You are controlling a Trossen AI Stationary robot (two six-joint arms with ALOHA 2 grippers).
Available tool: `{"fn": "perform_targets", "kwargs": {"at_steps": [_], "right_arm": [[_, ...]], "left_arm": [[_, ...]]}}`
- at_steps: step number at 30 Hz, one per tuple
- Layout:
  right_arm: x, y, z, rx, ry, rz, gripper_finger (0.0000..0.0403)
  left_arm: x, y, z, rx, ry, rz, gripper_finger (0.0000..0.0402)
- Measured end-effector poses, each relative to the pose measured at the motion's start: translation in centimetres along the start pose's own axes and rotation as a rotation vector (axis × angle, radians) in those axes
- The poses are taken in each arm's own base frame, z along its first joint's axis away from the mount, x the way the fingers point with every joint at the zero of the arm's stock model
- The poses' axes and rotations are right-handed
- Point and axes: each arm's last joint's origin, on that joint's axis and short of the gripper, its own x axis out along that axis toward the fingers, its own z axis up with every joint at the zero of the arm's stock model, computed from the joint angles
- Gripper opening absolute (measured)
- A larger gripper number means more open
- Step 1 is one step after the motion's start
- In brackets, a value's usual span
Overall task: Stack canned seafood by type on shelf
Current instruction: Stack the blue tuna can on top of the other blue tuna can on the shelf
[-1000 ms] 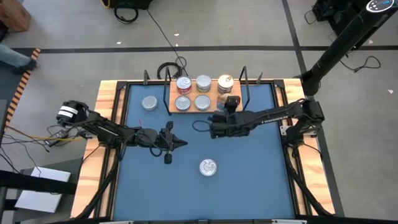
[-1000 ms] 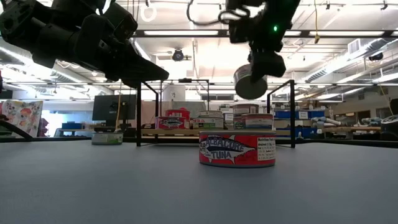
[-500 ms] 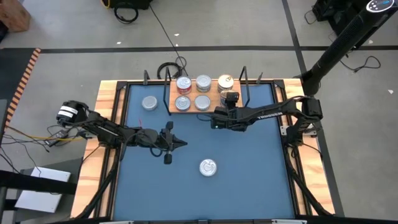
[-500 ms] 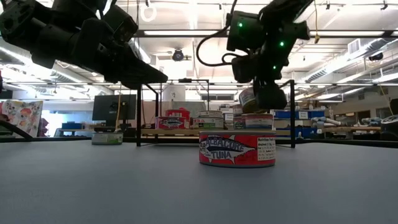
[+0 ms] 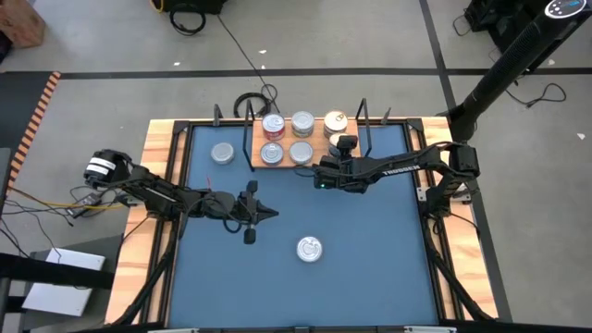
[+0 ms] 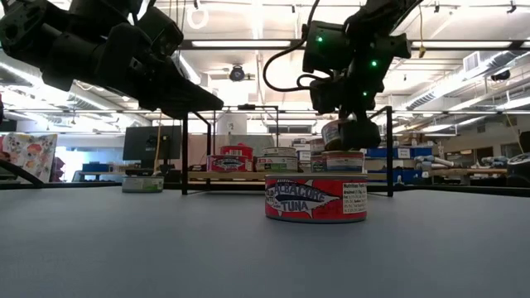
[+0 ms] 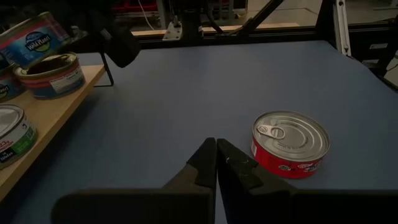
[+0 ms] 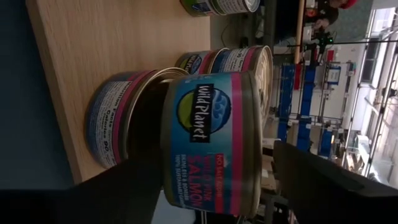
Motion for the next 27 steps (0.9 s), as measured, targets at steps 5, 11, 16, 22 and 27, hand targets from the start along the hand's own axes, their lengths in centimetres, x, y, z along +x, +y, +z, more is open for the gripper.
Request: {"fn": "perform_targets", "kwargs": {"at_steps": [5,11,16,22,27], "right_arm": [[-0.03,0.02,0.02,-0.011,-0.002,0.002,0.0318],[0.00,0.07,0.03,-0.026,-0.006,0.025,0.0316],[-0.10,0.12,0.16,-0.037,-0.017,0.030,0.0313],[0.49,-0.07,0.18,-0.019,-0.019,0.090,0.0313],[0.35,-0.26,0.25,-0.010,-0.027,0.093,0.0311]], "left_arm": [[0.00,0.00,0.00,0.000,0.000,0.000,0.0014],[0.00,0.00,0.00,0.000,0.000,0.000,0.0014],[0.00,0.01,0.00,0.000,0.000,0.000,0.0014],[0.00,0.00,-0.02,-0.001,0.002,0.000,0.0014],[0.00,0.00,-0.15,0.002,0.015,0.000,0.0014]]}}
